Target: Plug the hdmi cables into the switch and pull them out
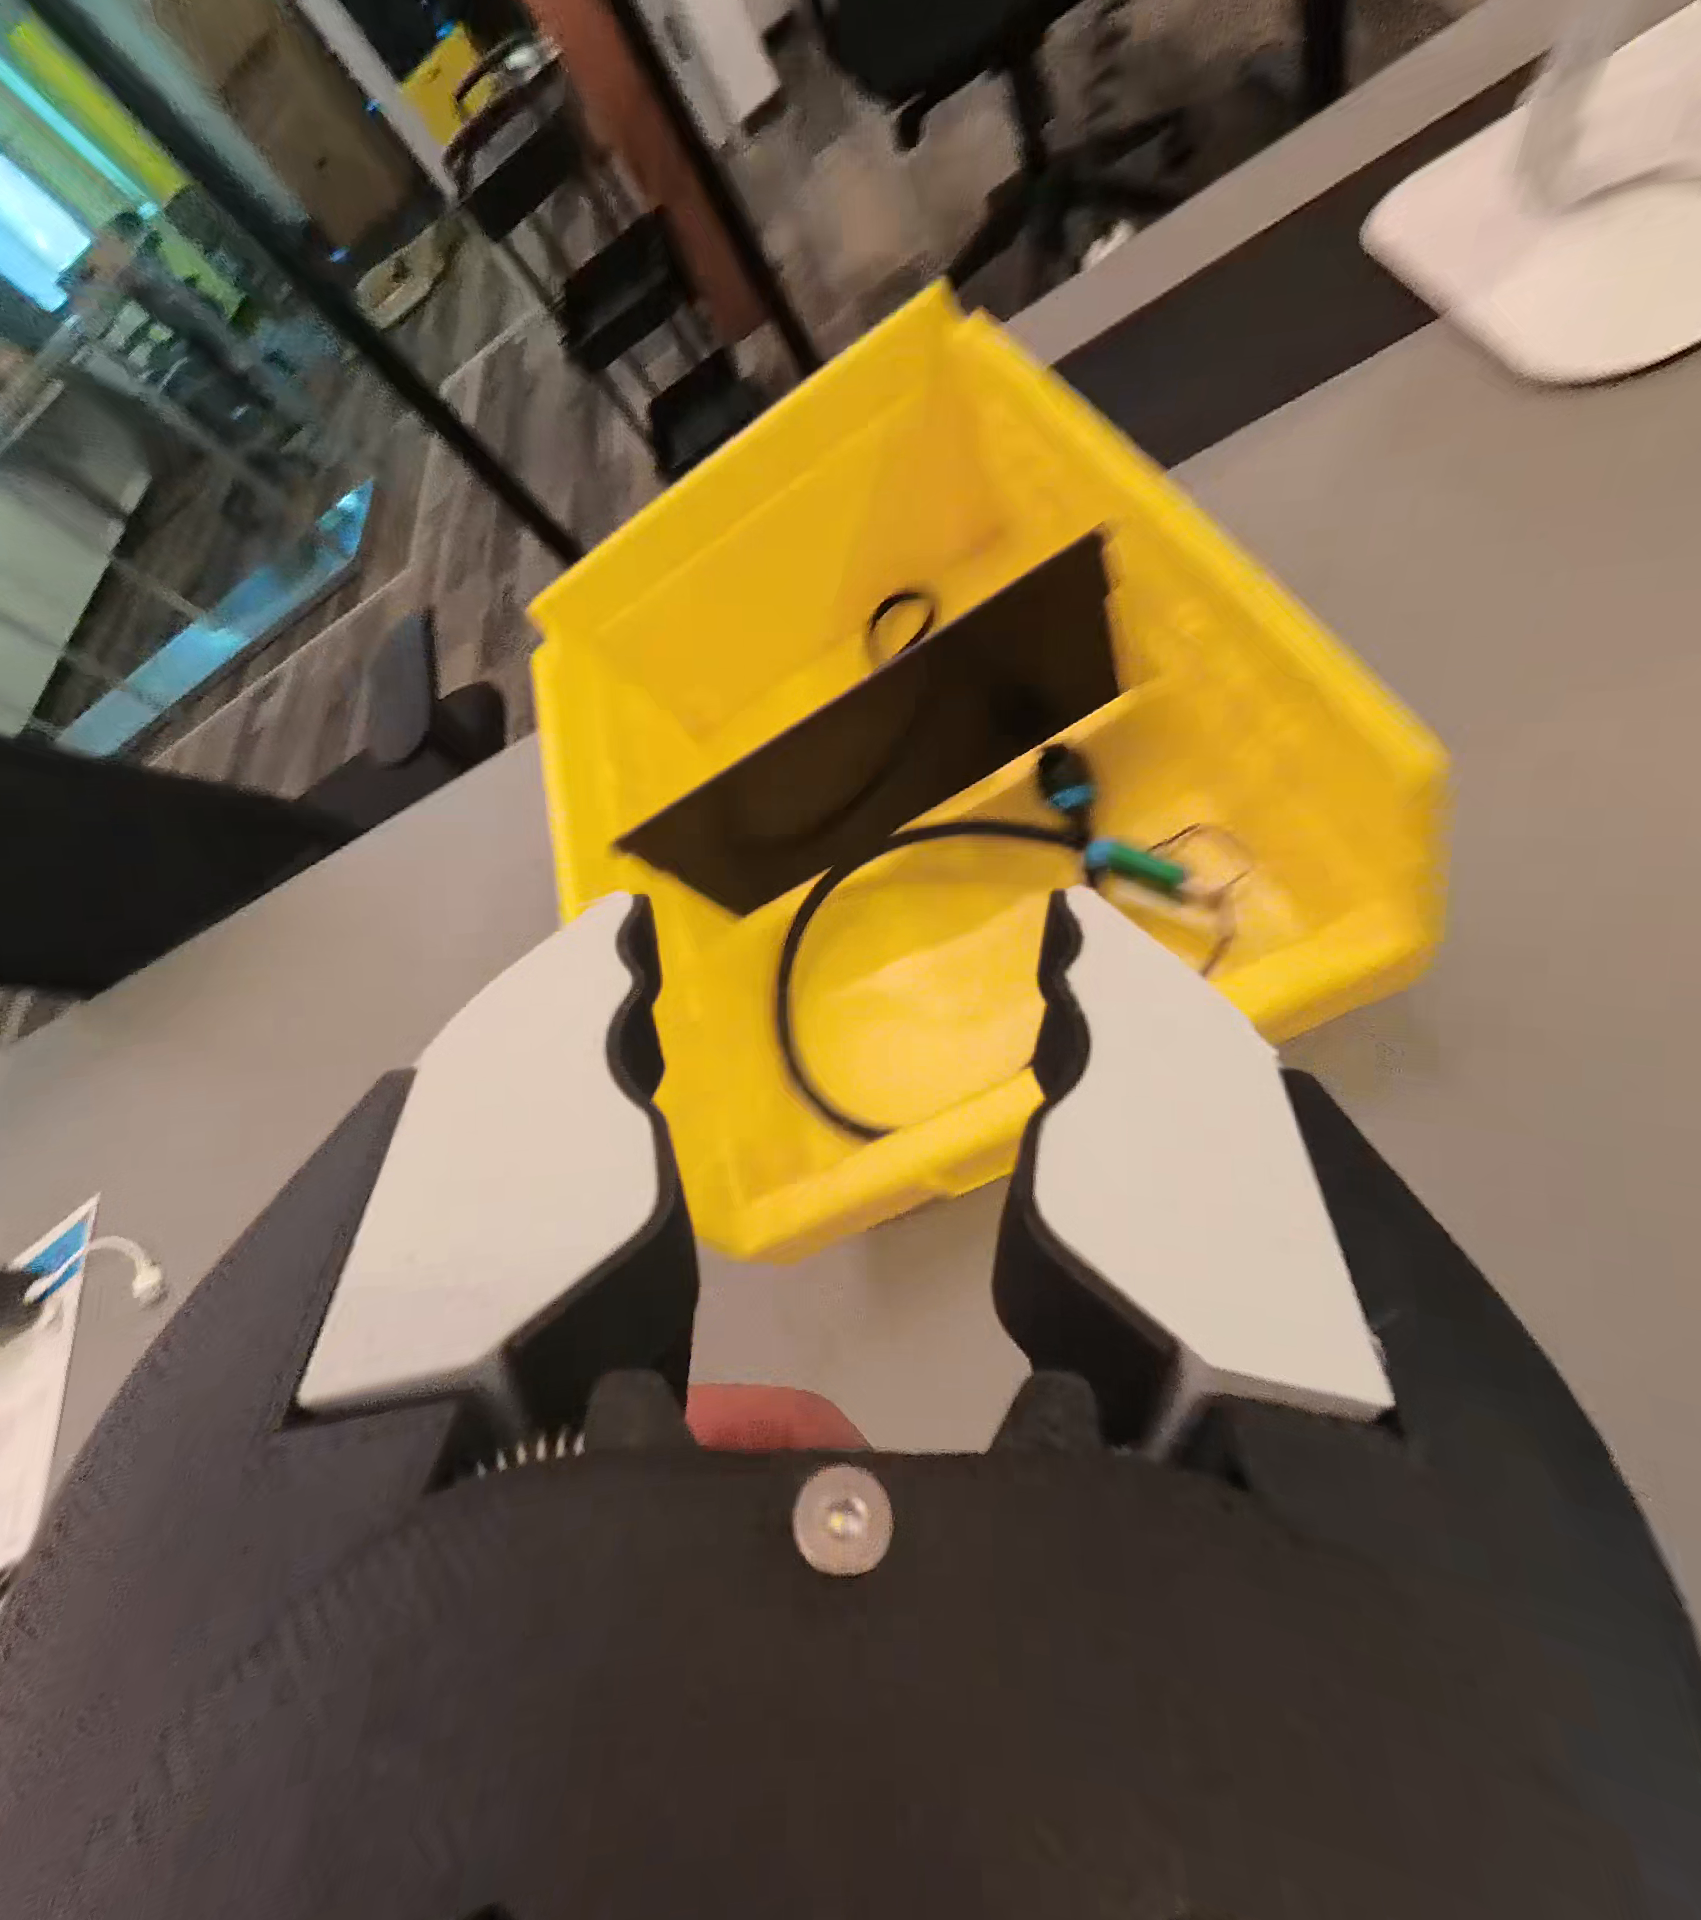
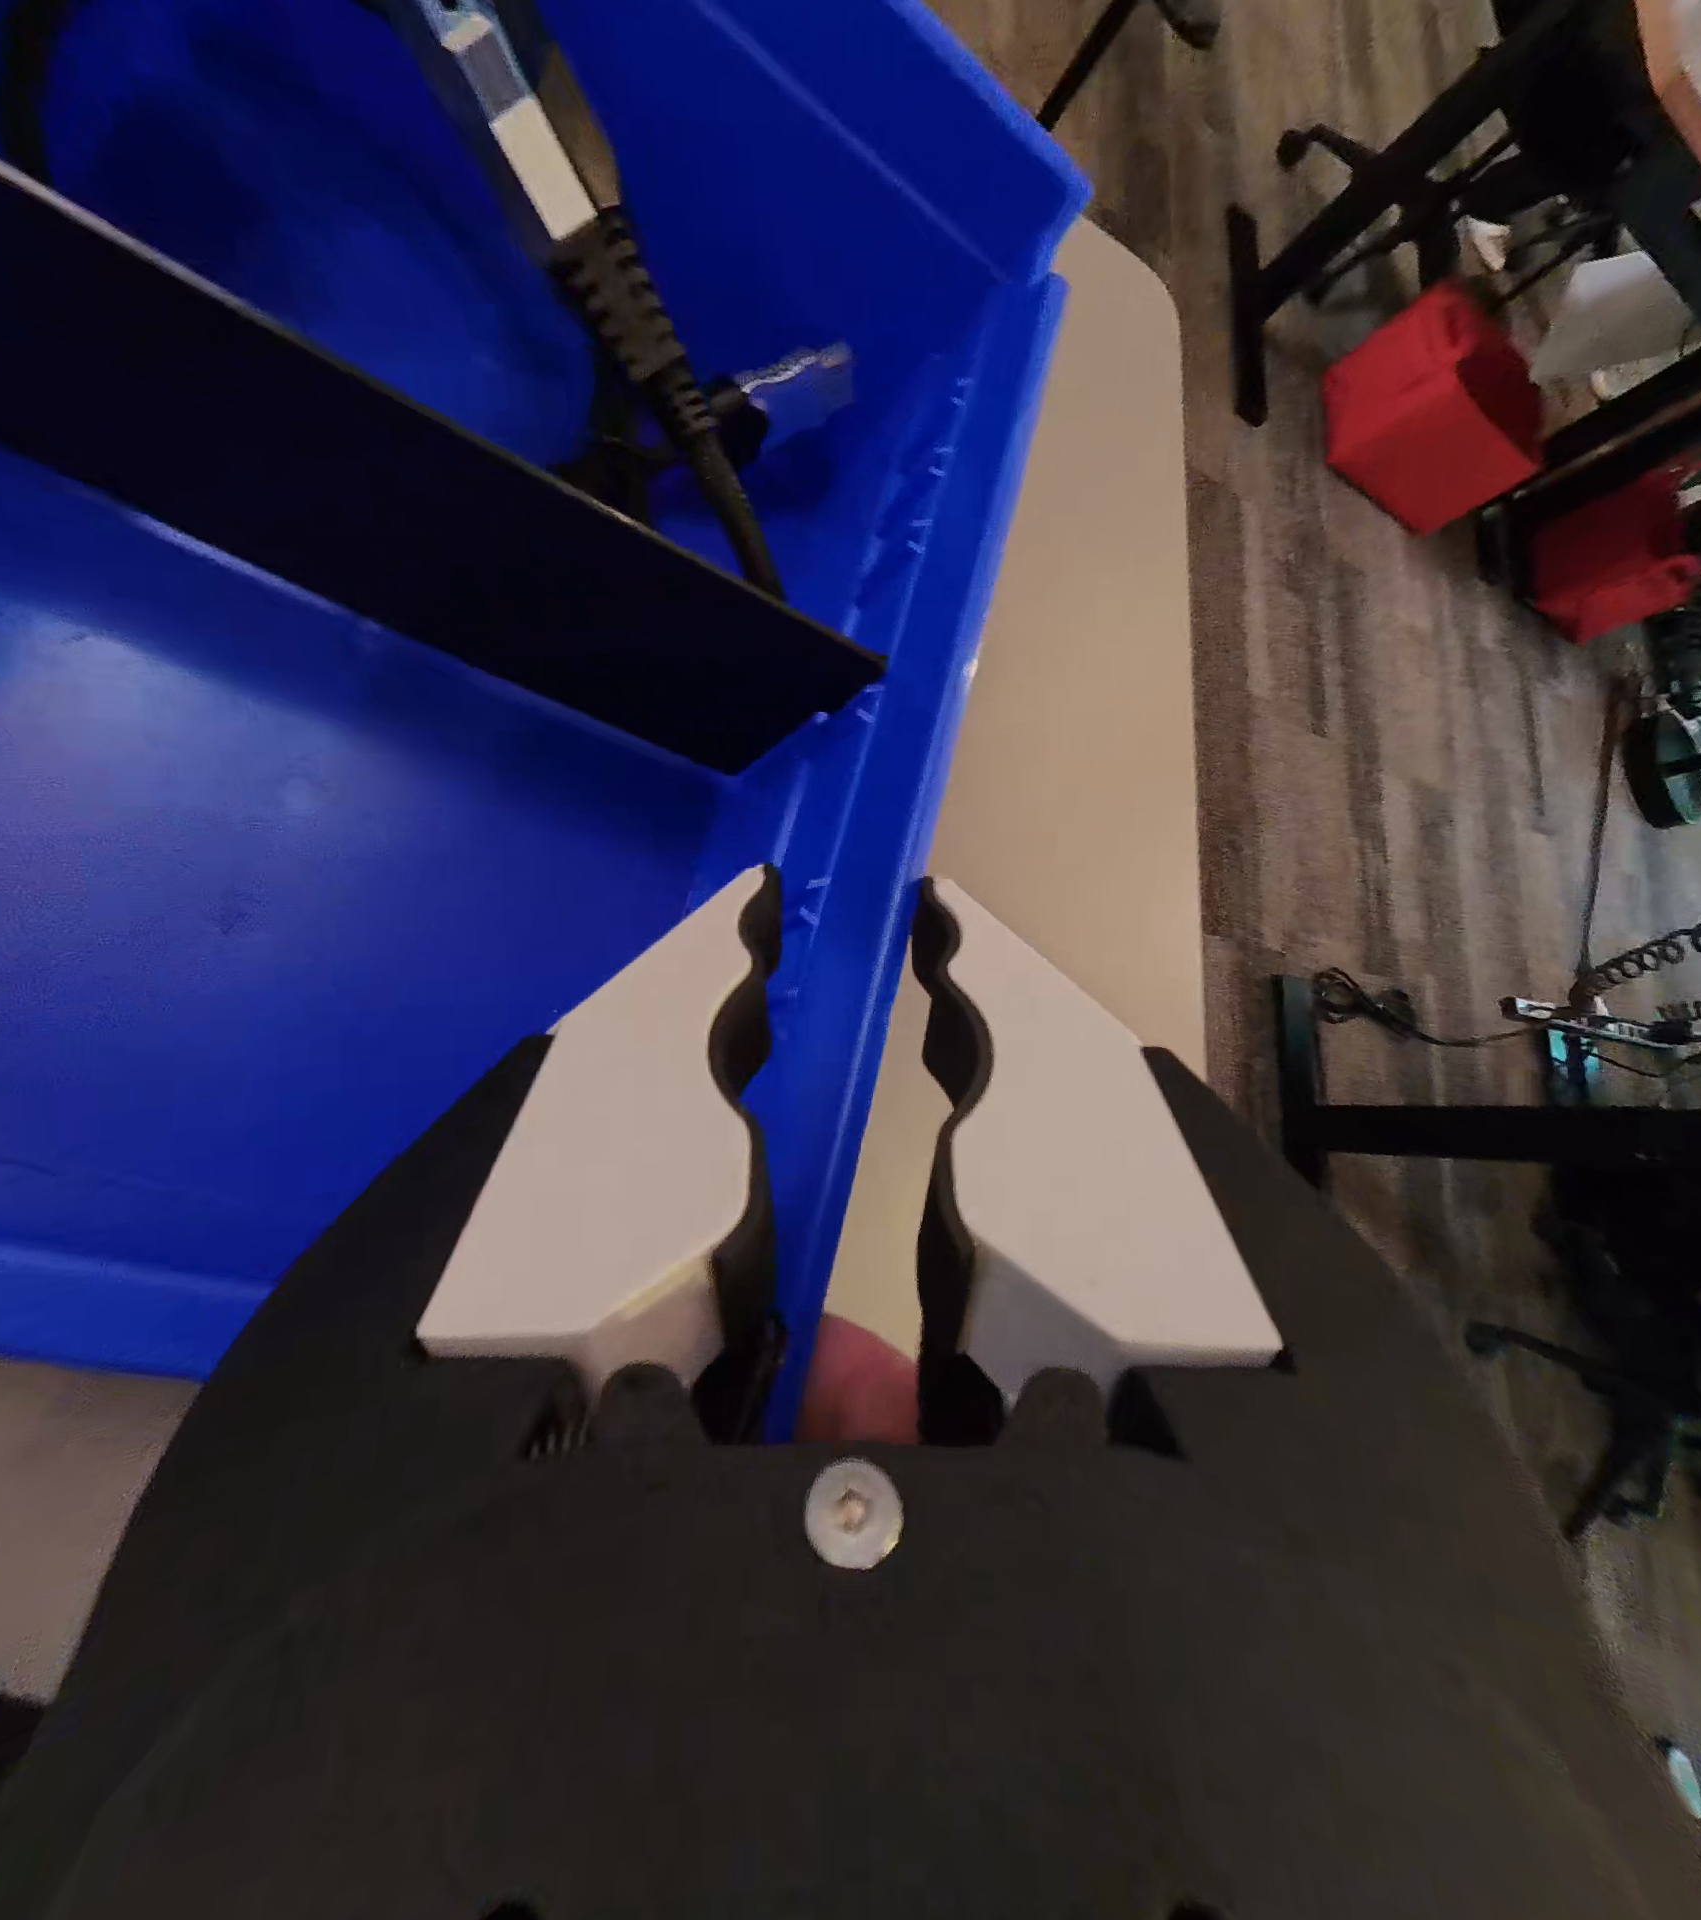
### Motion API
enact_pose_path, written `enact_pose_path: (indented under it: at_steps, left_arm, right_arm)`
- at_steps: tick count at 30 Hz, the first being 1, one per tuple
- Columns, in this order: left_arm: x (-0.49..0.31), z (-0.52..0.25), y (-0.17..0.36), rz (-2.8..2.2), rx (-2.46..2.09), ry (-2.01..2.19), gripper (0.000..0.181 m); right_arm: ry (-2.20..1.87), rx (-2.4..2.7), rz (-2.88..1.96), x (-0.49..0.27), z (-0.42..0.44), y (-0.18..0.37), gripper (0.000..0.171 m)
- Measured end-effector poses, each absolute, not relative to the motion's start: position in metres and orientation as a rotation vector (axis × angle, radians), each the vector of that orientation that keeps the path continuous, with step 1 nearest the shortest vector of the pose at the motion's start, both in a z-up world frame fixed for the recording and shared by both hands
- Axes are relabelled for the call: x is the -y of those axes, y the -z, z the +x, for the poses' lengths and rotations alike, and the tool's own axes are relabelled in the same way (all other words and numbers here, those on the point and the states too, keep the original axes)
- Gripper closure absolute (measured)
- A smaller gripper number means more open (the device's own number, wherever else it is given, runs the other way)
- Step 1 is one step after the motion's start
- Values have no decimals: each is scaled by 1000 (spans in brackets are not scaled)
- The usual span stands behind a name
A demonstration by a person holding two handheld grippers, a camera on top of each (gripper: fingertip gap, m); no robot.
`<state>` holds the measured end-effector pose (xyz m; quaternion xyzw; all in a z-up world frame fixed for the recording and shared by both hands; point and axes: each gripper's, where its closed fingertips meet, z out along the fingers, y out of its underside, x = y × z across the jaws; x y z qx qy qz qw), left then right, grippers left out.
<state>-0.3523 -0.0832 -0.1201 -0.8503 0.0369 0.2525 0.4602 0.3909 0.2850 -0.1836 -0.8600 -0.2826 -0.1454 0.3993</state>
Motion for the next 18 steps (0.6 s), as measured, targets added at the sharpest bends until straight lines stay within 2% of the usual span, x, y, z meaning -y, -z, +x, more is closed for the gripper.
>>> enact_pose_path:
  at_steps: [5, 8, 13, 16, 18]
  left_arm:
    - [103, -390, 152, -2139, -24, -578, 109]
    - [103, -395, 158, -2134, -26, -581, 107]
    - [102, -411, 159, -2097, 28, -515, 100]
    - [100, -419, 171, -2124, 118, -366, 91]
    - [95, -419, 177, -2106, 112, -318, 97]
  right_arm:
    - [393, 768, -2187, -304, 411, 184, 155]
    - [497, 793, -2134, -304, 417, 152, 135]
    - [283, 941, -2005, -287, 338, 93, 109]
    - [236, 1015, -1946, -273, 297, 83, 113]
    - [177, 1074, -1904, -259, 267, 86, 114]
